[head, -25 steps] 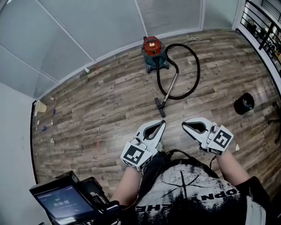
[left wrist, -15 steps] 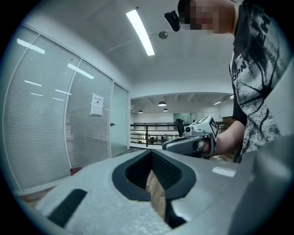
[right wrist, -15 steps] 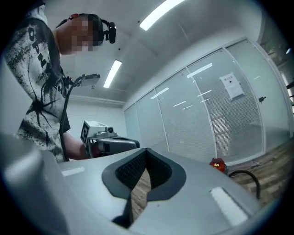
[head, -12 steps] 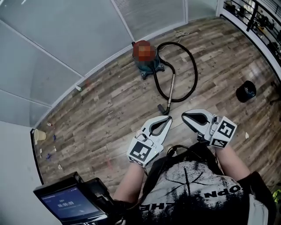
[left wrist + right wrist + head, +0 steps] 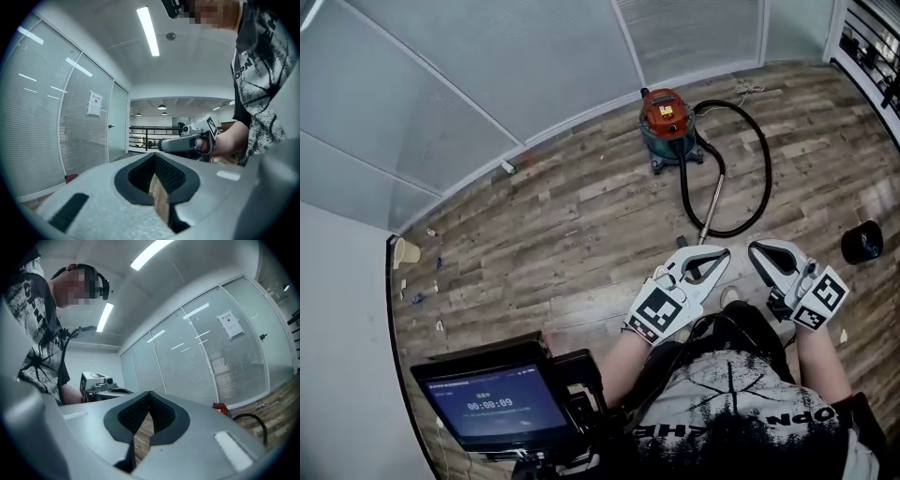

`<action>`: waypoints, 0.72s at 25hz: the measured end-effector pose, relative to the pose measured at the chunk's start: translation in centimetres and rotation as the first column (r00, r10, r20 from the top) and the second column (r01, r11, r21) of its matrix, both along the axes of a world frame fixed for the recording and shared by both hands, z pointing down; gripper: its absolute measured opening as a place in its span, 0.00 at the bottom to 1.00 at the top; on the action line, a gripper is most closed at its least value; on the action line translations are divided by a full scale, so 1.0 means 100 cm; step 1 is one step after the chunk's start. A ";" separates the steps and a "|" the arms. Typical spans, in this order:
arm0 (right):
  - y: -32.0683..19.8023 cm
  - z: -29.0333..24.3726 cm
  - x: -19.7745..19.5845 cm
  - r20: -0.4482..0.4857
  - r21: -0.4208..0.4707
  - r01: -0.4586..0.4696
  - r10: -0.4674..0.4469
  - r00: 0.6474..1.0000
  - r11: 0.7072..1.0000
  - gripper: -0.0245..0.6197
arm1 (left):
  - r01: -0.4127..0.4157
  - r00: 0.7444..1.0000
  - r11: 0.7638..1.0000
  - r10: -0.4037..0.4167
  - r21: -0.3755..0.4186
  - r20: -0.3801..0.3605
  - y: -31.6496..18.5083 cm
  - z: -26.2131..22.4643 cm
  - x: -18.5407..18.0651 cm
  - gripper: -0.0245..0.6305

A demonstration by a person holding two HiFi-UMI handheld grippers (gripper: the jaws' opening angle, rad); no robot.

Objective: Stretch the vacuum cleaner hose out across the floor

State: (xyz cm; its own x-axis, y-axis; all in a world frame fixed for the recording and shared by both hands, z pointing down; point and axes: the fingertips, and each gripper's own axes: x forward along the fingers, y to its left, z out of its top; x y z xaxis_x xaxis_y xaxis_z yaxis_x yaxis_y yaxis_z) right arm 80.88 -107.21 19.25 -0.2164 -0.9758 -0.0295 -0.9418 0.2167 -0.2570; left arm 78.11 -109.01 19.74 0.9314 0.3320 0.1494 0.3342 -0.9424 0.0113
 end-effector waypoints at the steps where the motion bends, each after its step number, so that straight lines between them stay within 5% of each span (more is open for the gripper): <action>1: -0.005 0.003 0.007 0.014 0.004 0.012 -0.012 1.000 1.000 0.05 | 0.015 1.000 1.000 -0.015 0.003 0.002 -0.005 0.002 0.005 0.04; 4: -0.016 0.007 0.031 0.088 0.031 0.050 -0.053 0.995 0.998 0.05 | 0.065 0.998 0.998 -0.065 0.009 0.020 -0.017 0.006 0.024 0.04; 11: -0.066 0.051 0.152 0.054 -0.035 0.176 -0.174 0.983 0.984 0.05 | 0.199 0.979 0.980 -0.198 -0.008 0.044 -0.068 0.035 0.140 0.04; 18: -0.057 0.078 0.160 0.003 -0.186 0.186 -0.189 0.982 0.965 0.08 | 0.226 0.972 0.974 -0.223 -0.032 0.078 -0.047 0.040 0.125 0.04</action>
